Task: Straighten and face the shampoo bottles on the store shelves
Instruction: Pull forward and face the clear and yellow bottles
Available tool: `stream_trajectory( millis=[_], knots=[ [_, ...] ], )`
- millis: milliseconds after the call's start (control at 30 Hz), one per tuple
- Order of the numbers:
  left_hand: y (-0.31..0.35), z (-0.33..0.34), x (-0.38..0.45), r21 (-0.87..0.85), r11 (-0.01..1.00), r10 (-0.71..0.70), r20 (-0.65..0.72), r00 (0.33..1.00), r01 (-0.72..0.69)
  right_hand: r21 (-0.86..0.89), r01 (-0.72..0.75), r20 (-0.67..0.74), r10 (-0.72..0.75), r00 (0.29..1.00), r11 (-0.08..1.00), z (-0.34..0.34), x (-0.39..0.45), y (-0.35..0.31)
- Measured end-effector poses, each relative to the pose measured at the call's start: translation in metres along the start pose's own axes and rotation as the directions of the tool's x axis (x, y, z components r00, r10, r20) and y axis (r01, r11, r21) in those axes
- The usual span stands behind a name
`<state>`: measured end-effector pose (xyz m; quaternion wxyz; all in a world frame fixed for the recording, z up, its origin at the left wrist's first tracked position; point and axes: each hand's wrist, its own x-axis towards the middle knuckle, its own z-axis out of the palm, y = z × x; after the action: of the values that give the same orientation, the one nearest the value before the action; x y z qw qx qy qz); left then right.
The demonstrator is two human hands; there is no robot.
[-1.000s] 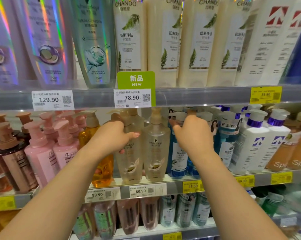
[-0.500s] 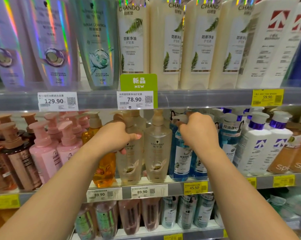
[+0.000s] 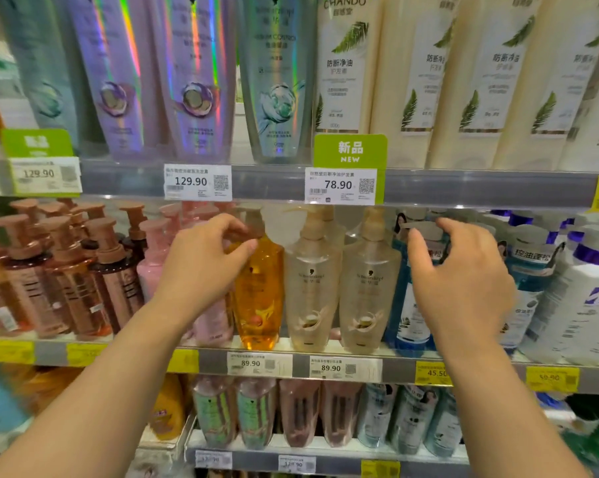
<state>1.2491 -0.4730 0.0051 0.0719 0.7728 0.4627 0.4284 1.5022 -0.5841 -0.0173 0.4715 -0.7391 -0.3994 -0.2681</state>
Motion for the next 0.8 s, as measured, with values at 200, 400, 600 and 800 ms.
stream_trajectory(
  millis=[200, 400, 600, 800],
  knots=[
    [-0.043, -0.023, -0.015, 0.045, 0.994, -0.098, -0.011, 0.995, 0.098, 0.276, 0.078, 0.157, -0.125, 0.98, 0.958, 0.001, -0.027, -0.051],
    [-0.08, -0.059, -0.024, 0.094, 0.988, -0.108, -0.143, 0.984, 0.123, 0.267, 0.016, 0.423, -0.132, 0.896, 0.963, 0.025, -0.061, -0.1],
    [-0.11, -0.078, -0.026, 0.174, 0.96, -0.205, -0.09, 0.975, 0.218, 0.306, 0.022, 0.576, -0.203, 0.792, 0.952, 0.047, -0.081, -0.138],
    [-0.127, -0.074, -0.016, 0.234, 0.95, -0.223, 0.055, 0.973, 0.205, 0.334, 0.049, 0.592, -0.25, 0.767, 0.941, 0.069, -0.09, -0.171]
  ],
)
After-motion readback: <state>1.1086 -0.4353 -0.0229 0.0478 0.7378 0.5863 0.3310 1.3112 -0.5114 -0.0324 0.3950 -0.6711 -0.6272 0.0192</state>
